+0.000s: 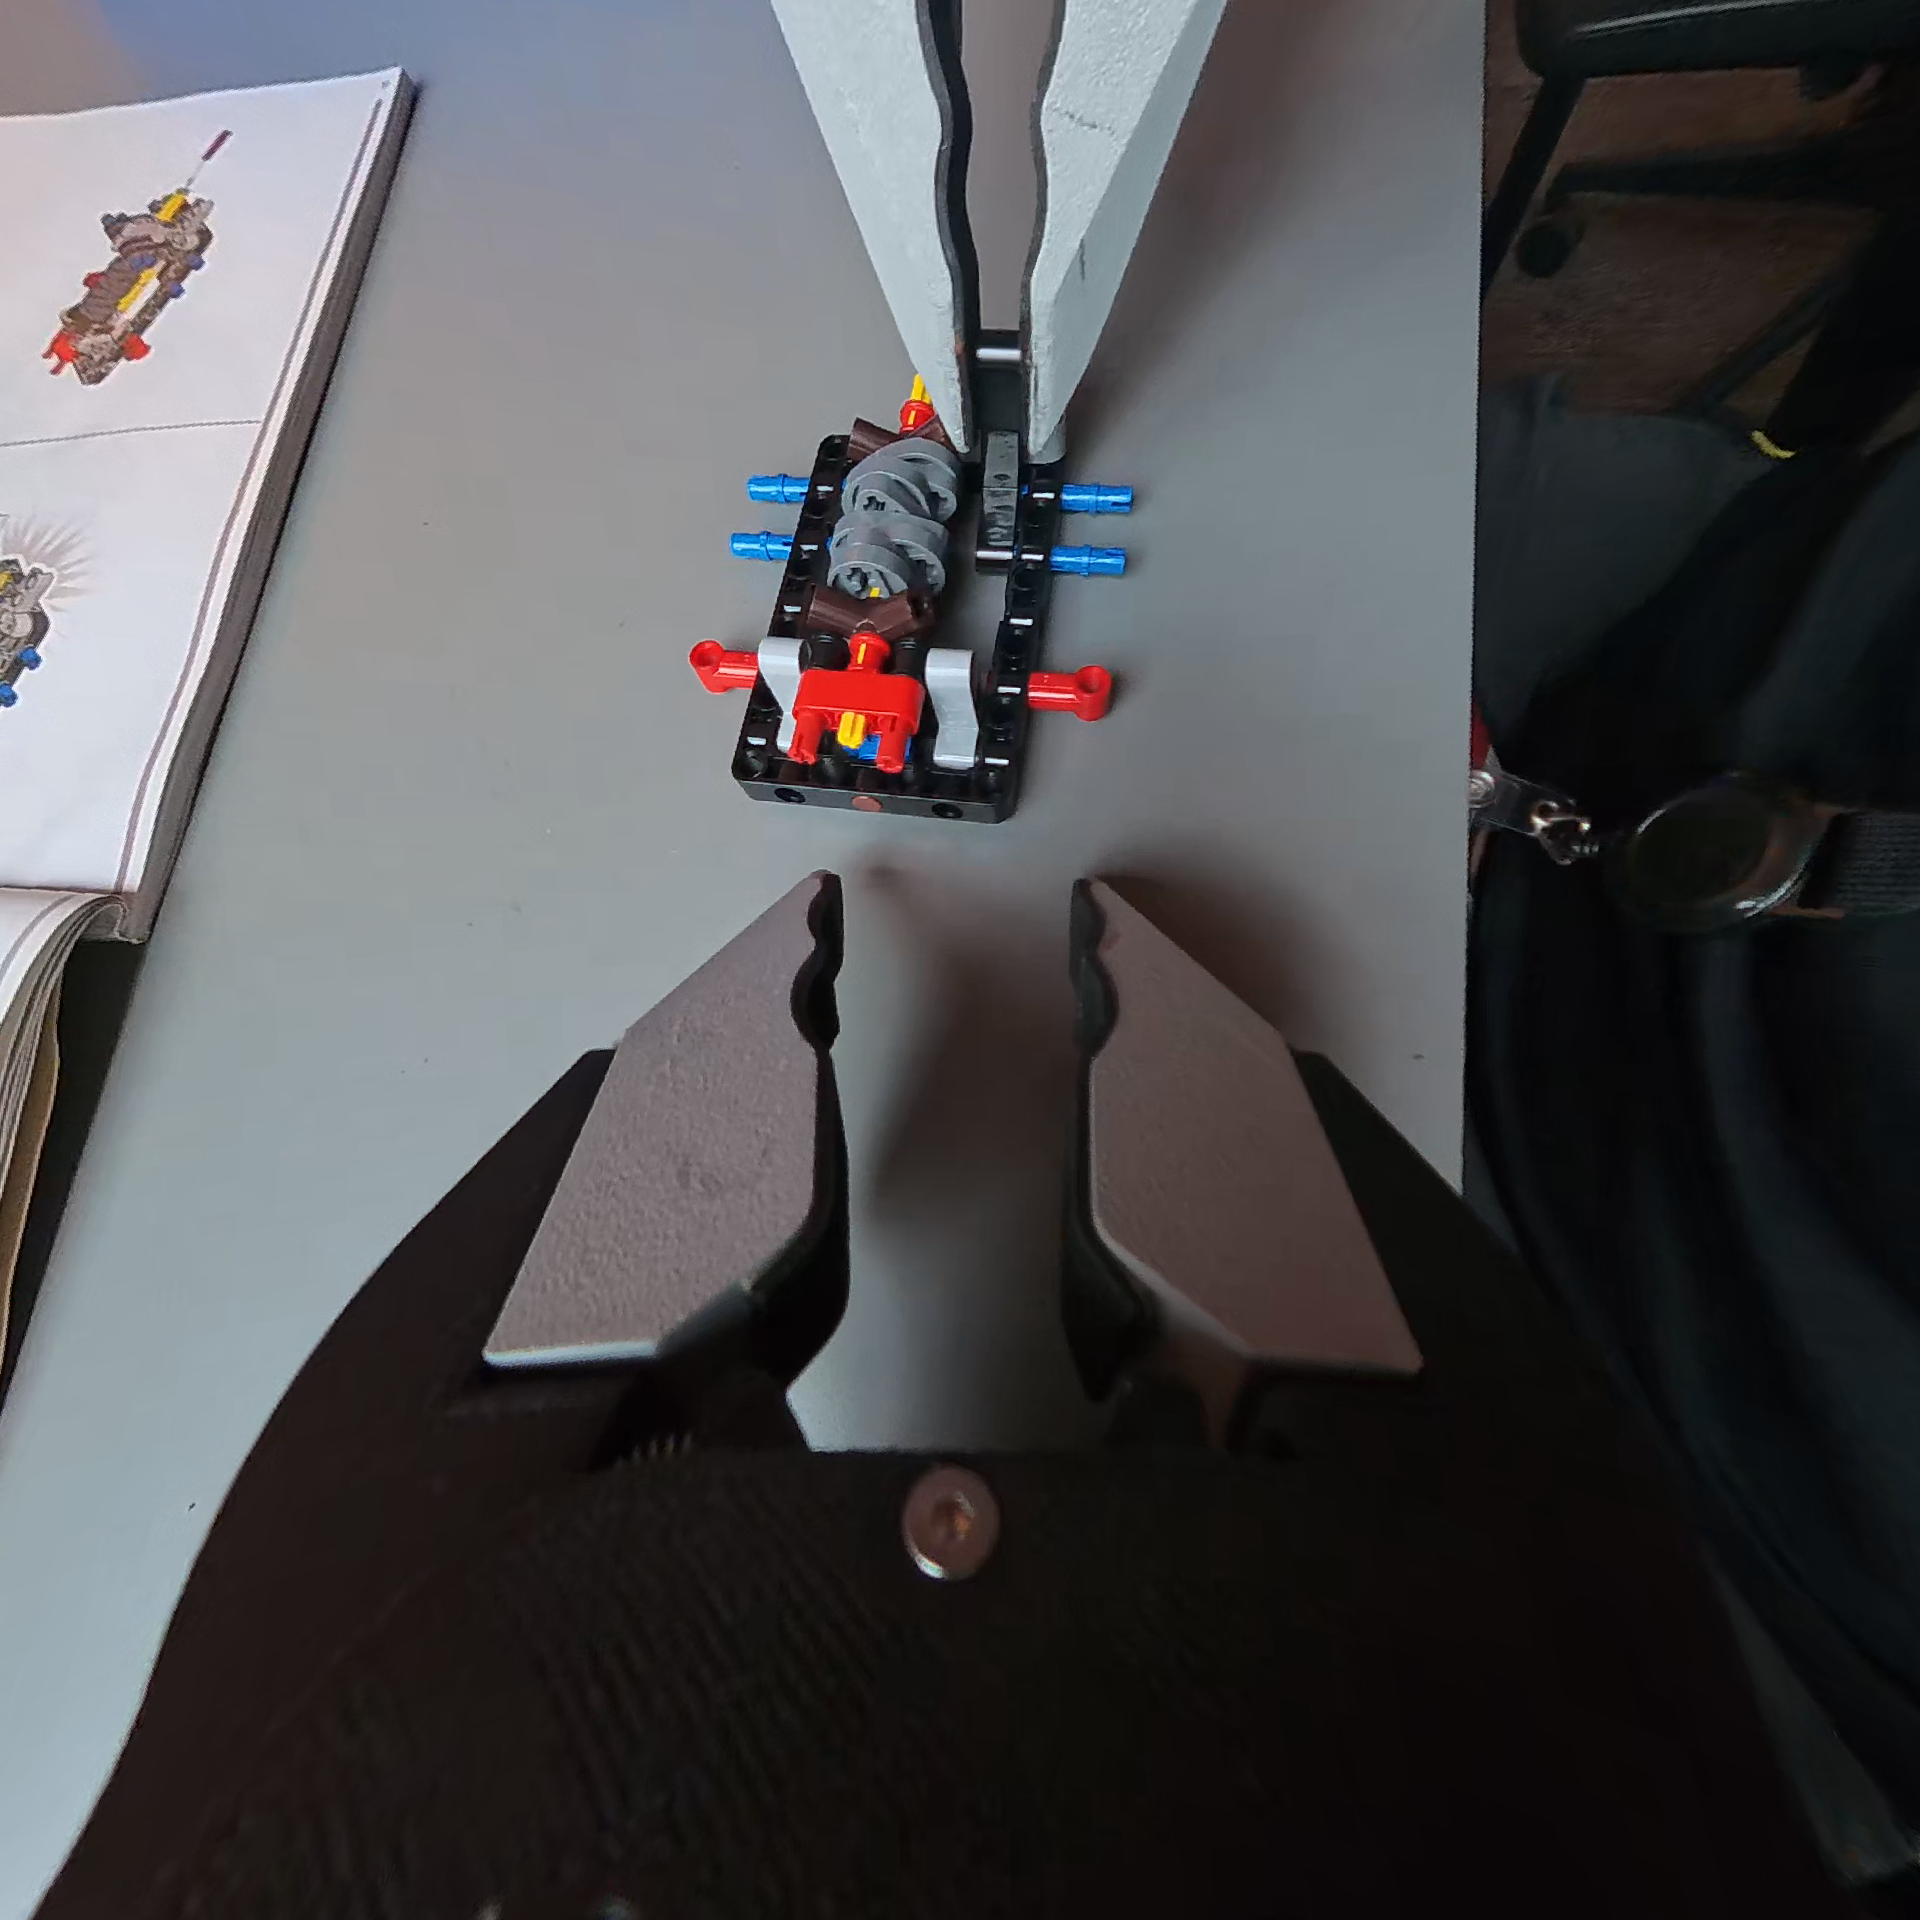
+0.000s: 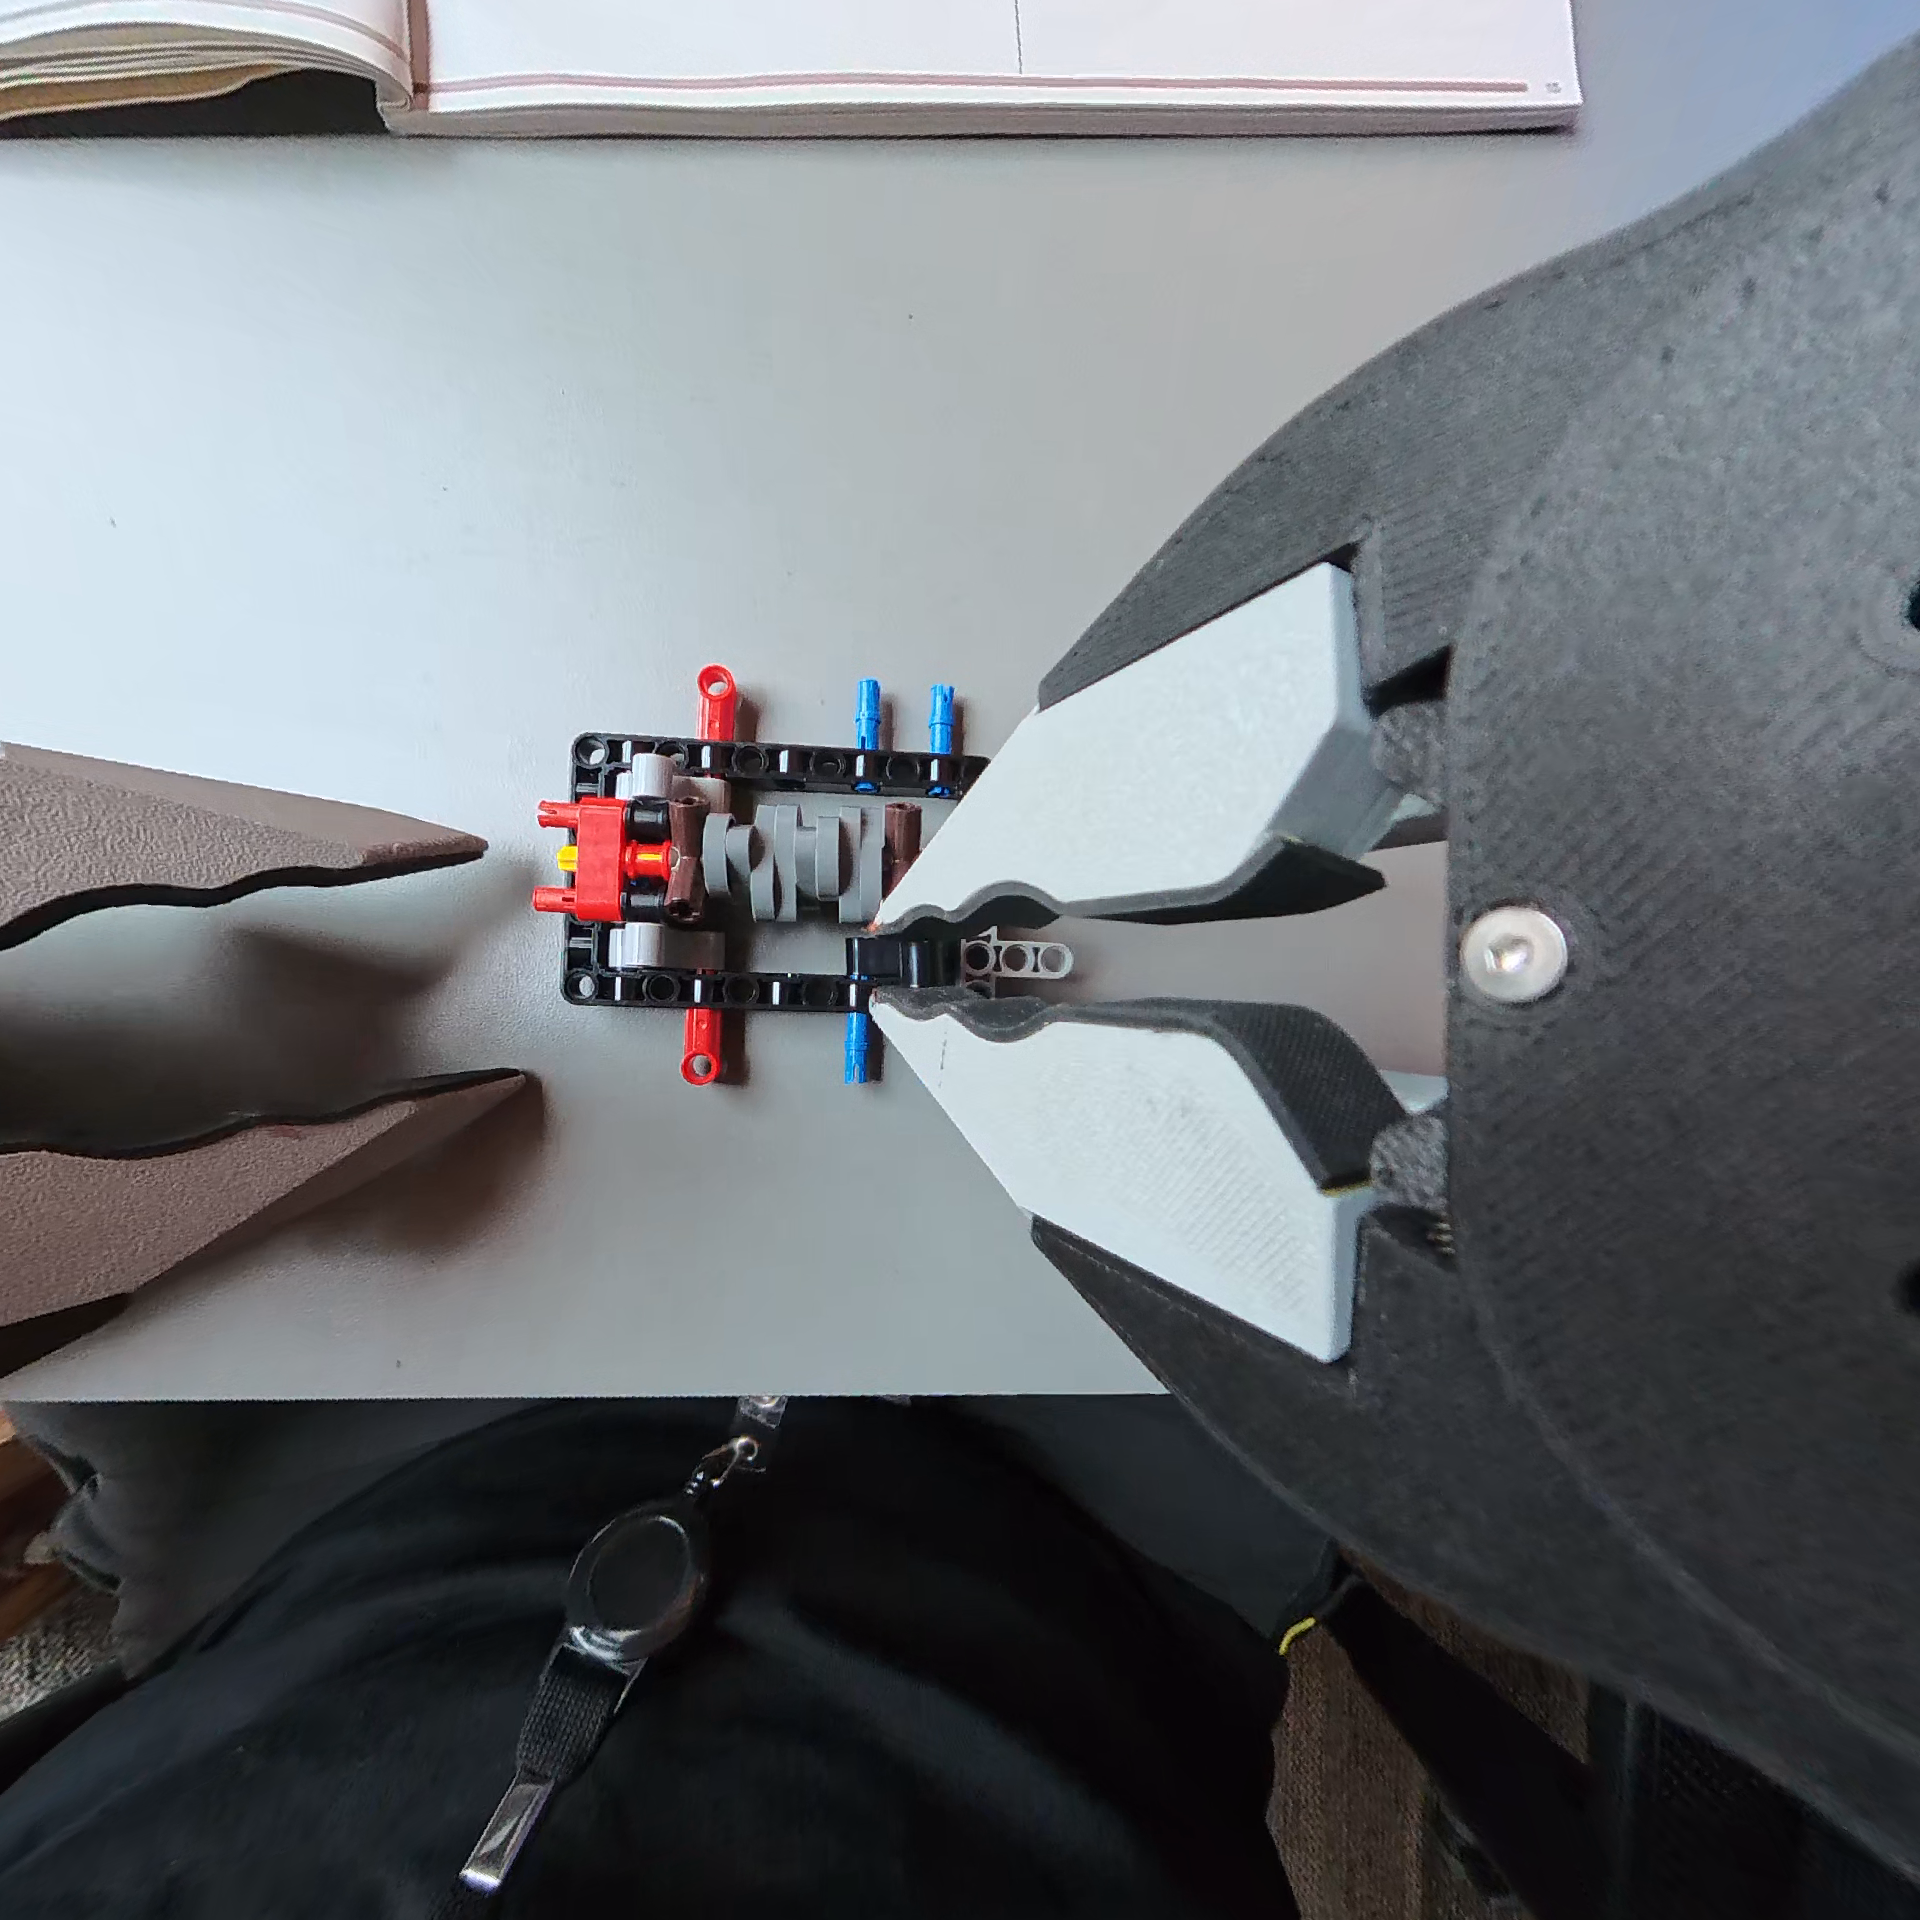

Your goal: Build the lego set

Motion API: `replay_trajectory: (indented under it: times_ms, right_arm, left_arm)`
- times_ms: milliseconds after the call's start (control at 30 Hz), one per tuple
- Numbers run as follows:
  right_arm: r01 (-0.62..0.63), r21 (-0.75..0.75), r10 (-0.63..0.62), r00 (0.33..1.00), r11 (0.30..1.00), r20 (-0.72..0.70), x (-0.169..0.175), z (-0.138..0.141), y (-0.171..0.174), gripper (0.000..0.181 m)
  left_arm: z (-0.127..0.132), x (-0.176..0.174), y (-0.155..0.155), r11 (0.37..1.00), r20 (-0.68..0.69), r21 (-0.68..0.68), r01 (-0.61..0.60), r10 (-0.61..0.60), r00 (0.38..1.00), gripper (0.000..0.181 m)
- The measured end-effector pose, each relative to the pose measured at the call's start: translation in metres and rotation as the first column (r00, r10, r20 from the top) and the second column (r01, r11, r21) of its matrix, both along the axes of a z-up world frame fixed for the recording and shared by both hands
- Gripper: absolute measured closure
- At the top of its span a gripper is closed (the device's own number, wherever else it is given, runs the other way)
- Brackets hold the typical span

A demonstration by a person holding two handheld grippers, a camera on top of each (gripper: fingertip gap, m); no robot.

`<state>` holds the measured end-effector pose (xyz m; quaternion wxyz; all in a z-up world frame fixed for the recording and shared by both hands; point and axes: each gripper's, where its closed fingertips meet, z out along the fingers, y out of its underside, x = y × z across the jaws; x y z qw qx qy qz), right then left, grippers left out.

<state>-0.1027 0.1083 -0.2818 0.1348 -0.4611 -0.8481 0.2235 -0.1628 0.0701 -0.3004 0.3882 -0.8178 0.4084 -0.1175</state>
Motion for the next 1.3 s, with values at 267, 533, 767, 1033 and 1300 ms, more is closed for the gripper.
replay_trajectory:
  times_ms: [267,533,767,1033,1300]
  right_arm:
    - [0.000,0.015,0.000,1.000,1.000,-0.010,-0.001,-0.001,-0.001,0.176]
    - [0.015,-0.010,-0.016,1.000,1.000,-0.016,0.000,-0.001,-0.001,0.176]
    - [0.025,-0.033,-0.025,0.999,0.999,-0.022,0.002,-0.001,0.001,0.176]
    - [0.015,-0.052,-0.018,0.998,0.999,-0.055,-0.001,-0.001,-0.001,0.176]
    - [0.021,-0.101,-0.033,0.993,0.995,-0.116,-0.008,0.001,0.002,0.176]
  left_arm:
    - [-0.002,0.000,0.000,0.999,0.031,-0.048,-0.001,0.002,1.000,0.140]
    - [0.018,0.016,0.002,1.000,0.093,0.012,-0.008,0.007,0.996,0.158]
    - [0.027,0.049,0.011,1.000,0.016,0.000,-0.005,0.005,1.000,0.158]
    - [0.007,0.055,0.023,0.997,-0.088,-0.070,-0.036,0.030,0.996,0.160]
    - [-0.002,0.050,0.023,0.997,-0.151,-0.069,-0.045,0.035,0.988,0.160]
